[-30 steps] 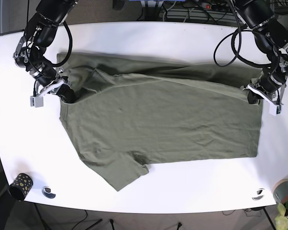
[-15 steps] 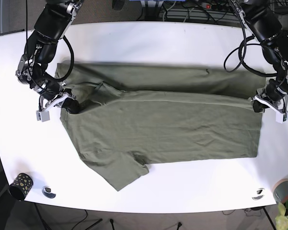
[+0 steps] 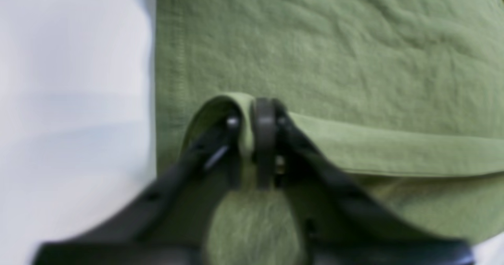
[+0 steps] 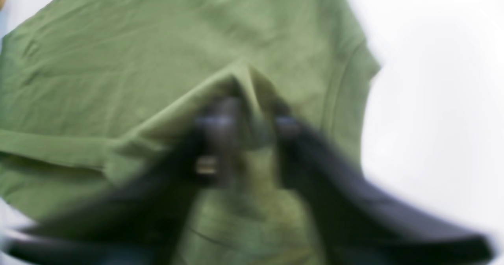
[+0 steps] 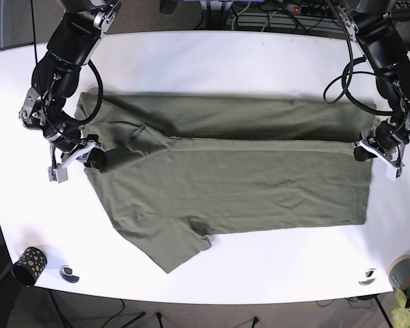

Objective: Fold the T-shirt properly
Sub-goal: 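Pull the pinched shoulder edge away from the hem with both grippers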

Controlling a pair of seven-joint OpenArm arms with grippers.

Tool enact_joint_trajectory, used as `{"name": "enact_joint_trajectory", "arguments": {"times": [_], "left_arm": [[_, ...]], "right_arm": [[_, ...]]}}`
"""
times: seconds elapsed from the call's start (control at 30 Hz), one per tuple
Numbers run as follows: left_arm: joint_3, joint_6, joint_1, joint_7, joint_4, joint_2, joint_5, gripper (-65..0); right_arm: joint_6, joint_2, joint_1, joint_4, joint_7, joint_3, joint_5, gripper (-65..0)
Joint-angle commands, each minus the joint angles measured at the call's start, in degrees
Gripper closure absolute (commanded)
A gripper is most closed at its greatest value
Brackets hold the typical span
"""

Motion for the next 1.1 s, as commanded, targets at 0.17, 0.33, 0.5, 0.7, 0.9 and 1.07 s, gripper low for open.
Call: {"name": "enact_joint_trajectory", "arguments": {"times": [0.17, 0.33, 0.5, 0.7, 0.9, 1.07], "left_arm": [[0.7, -0.2, -2.5, -2.4, 1.2, -1.2, -1.1, -52.6], [3.5, -0.6, -2.6, -3.6, 1.5, -3.6, -1.2, -52.9], [6.2, -0.6, 0.0, -4.8, 3.2, -5.5, -1.2, -52.9], [6.6, -0.6, 9.5, -13.9, 11.1, -5.6, -1.1, -52.9], [7.3, -0.6, 16.3, -18.0, 15.0, -6.5, 2.0, -52.9], [7.0, -0.6, 20.3, -18.8, 17.2, -6.3, 4.8, -52.9]], "right_arm": [[0.55, 2.3, 2.1, 1.3, 0.9, 0.3, -0.6, -52.8], [0.55, 5.7, -0.8, 4.2, 0.6, 0.3, -0.4, -49.9], [0.55, 6.3, -6.5, 10.4, 0.6, 0.5, -0.4, -42.5], [0.55, 7.6, -15.2, 15.7, 0.7, 0.6, -0.5, -34.6], [0.55, 7.7, -20.2, 15.4, 2.0, 0.7, -0.6, -34.6], [0.81, 7.6, -22.8, 15.4, 2.0, 0.7, -0.3, -34.6]]}}
